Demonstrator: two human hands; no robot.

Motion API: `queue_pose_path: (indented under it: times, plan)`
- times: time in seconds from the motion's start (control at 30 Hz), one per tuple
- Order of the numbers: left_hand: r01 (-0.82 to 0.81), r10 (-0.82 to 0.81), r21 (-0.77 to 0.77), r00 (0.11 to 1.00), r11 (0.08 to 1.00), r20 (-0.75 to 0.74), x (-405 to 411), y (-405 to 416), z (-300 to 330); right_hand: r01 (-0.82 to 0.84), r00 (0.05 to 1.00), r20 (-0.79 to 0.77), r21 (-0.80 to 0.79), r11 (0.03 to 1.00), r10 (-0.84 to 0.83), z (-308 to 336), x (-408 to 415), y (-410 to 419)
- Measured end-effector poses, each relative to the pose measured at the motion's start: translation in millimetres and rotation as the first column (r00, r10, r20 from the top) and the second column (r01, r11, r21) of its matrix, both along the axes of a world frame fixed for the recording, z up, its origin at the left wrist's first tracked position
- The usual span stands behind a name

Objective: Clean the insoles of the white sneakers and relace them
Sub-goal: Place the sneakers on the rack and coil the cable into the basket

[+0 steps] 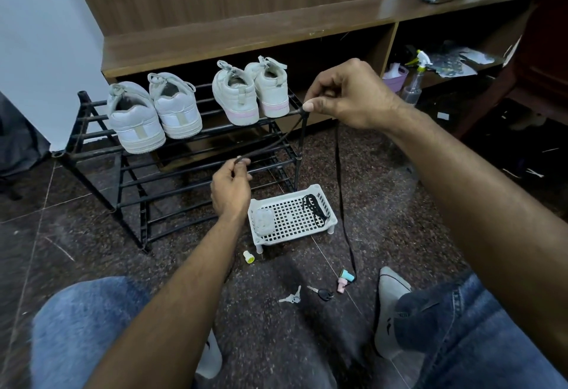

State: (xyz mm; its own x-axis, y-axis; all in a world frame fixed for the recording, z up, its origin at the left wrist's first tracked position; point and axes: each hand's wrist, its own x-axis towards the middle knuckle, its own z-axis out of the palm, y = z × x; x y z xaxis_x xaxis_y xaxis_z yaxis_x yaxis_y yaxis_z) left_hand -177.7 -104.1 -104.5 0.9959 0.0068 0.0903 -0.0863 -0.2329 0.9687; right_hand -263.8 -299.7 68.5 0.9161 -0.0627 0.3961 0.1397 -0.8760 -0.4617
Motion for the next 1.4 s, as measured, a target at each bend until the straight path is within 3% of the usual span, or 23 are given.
queue_pose_path:
  times: [0.13,0.33,0.73,0.9,1.0,1.1,1.27,1.4]
  plan:
    - [0.184,-0.184,0.022,0.983,0.983,-0.006,-5,-4,-12,-0.045,0.999,-0.018,0.017,0.999,0.045,-9,6,3]
    - [0.455,-0.452,-0.027,0.889,0.890,0.079,-19,-21,29,-0.070,0.995,-0.064,0.032,0.997,0.072,-20,8,5]
    - [0.504,-0.461,-0.093,0.839,0.859,0.289,-10,-33,117,0.017,0.999,-0.039,0.129,0.992,-0.012,-36,7,-5]
    - [0.533,-0.478,-0.161,0.831,0.831,0.285,-17,-43,127,-0.068,0.998,0.017,0.400,0.914,0.066,-47,4,3]
    - [0.512,-0.453,-0.193,0.847,0.837,0.280,-21,-47,125,-0.138,0.989,0.052,0.629,0.765,0.136,-60,-1,15]
    - [0.482,-0.426,-0.310,0.874,0.819,0.233,-30,-51,129,-0.100,0.989,0.008,0.773,0.626,0.147,-80,-2,28]
    - [0.413,-0.380,-0.467,0.909,0.782,0.169,-29,-45,141,0.067,0.962,-0.218,0.770,0.634,0.163,-116,-5,44]
    - [0.114,-0.181,-0.658,0.983,0.745,-0.035,0,-20,137,0.188,0.949,-0.307,0.731,0.656,0.070,-136,-10,32]
